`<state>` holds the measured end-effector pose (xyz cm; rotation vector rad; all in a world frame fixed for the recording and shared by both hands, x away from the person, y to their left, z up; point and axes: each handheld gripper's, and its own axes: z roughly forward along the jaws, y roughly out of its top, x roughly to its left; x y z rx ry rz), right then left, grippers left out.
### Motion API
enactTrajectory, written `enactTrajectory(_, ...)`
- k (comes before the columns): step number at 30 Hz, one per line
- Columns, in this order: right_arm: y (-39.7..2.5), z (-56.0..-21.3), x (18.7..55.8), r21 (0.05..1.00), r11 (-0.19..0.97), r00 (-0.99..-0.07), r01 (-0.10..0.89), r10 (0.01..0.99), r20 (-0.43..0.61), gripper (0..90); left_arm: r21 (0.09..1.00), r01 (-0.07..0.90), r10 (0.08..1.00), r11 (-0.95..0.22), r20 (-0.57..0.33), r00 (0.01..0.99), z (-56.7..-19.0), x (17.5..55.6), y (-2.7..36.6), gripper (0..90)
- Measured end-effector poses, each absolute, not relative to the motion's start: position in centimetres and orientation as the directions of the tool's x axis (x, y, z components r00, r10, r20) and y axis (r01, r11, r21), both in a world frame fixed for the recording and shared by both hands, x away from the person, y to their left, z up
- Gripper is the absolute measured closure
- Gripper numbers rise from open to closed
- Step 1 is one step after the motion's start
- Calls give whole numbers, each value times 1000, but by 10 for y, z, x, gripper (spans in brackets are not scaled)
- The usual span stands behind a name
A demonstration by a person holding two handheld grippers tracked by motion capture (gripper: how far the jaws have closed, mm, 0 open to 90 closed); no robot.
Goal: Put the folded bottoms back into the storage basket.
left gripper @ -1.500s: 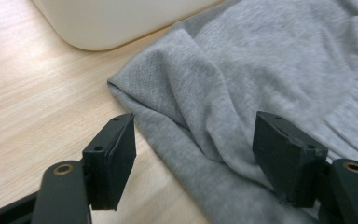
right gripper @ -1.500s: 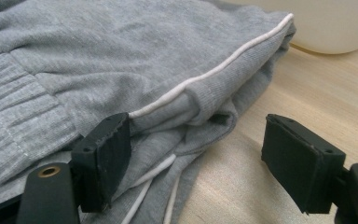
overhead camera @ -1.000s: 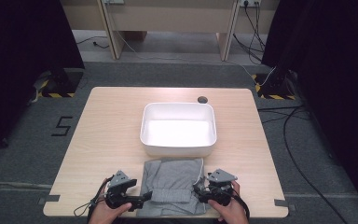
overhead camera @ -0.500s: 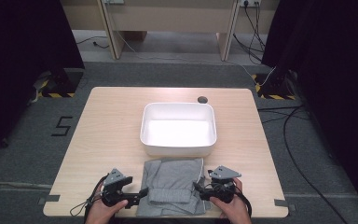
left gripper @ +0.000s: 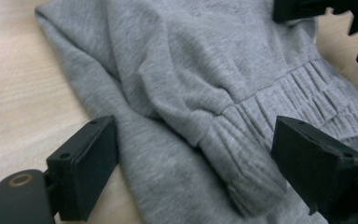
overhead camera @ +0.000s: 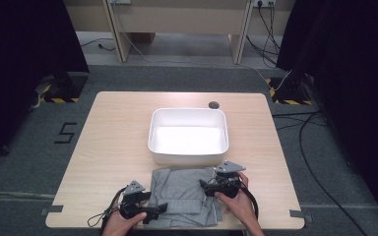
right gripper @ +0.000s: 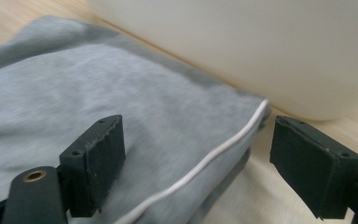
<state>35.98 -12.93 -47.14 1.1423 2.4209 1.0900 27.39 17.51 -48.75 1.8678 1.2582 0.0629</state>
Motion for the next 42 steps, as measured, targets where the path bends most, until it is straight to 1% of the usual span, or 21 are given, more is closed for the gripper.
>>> enactTrajectory(1, -128, -473, 364, 714, 412, -661, 567, 744, 96, 175, 681, 720, 782, -138, -371, 501, -488, 273, 172, 140)
enactTrajectory(2, -128, -473, 364, 714, 412, -661, 567, 744, 96, 175, 681, 720, 782, -138, -371, 501, -488, 273, 172, 138)
enactTrajectory(5, -126, -480, 376, 699, 391, -655, 599, 741, 146, 163, 698, 686, 791, -205, -294, 536, -488, 267, 161, 137)
enactTrajectory(9, -125, -483, 380, 690, 397, -664, 605, 730, 162, 161, 715, 650, 805, -256, -214, 553, -490, 261, 151, 118)
enactTrajectory(11, -125, -484, 381, 692, 397, -667, 603, 726, 166, 159, 717, 645, 807, -266, -200, 555, -490, 260, 149, 97)
enactTrajectory(12, -125, -486, 383, 685, 393, -667, 614, 723, 182, 160, 723, 627, 801, -291, -174, 573, -491, 260, 146, 110)
enactTrajectory(14, -123, -487, 382, 685, 397, -669, 611, 721, 179, 165, 728, 621, 793, -290, -181, 582, -490, 261, 145, 163)
enactTrajectory(15, -123, -487, 382, 685, 397, -669, 611, 721, 179, 165, 728, 621, 793, -290, -181, 582, -490, 261, 145, 209)
enactTrajectory(17, -122, -486, 380, 689, 405, -675, 600, 720, 164, 187, 745, 600, 770, -293, -188, 610, -490, 260, 145, 338)
enactTrajectory(20, -121, -484, 377, 688, 412, -680, 598, 715, 163, 197, 753, 589, 752, -294, -198, 629, -491, 261, 149, 459)
enactTrajectory(22, -120, -483, 374, 686, 418, -684, 595, 712, 160, 198, 757, 580, 743, -299, -197, 640, -492, 261, 152, 521)
enactTrajectory(24, -120, -481, 371, 679, 424, -685, 600, 710, 161, 199, 760, 569, 732, -315, -188, 655, -492, 259, 155, 559)
enactTrajectory(27, -119, -480, 367, 669, 434, -691, 604, 704, 167, 199, 757, 564, 715, -330, -190, 673, -491, 257, 160, 594)
enactTrajectory(28, -119, -478, 362, 655, 446, -698, 610, 694, 176, 203, 752, 565, 694, -340, -204, 690, -491, 256, 167, 602)
enactTrajectory(30, -121, -475, 358, 654, 458, -708, 602, 685, 172, 215, 747, 565, 687, -351, -204, 697, -490, 254, 174, 614)
enactTrajectory(32, -122, -473, 355, 658, 458, -707, 598, 688, 164, 212, 744, 563, 686, -359, -199, 700, -489, 254, 177, 616)
enactTrajectory(33, -123, -470, 353, 669, 449, -703, 592, 693, 156, 193, 743, 561, 682, -366, -196, 704, -489, 253, 180, 617)
enactTrajectory(37, -124, -467, 356, 690, 416, -682, 592, 716, 153, 181, 740, 558, 677, -375, -192, 710, -488, 254, 180, 618)
enactTrajectory(39, -122, -469, 361, 682, 433, -688, 590, 711, 145, 178, 741, 564, 678, -365, -203, 706, -489, 254, 180, 617)
enactTrajectory(41, -117, -475, 367, 656, 441, -688, 612, 706, 167, 194, 738, 573, 681, -358, -213, 700, -489, 255, 181, 617)
enactTrajectory(42, -116, -479, 370, 647, 444, -698, 620, 688, 197, 234, 736, 576, 681, -356, -217, 699, -489, 255, 181, 616)
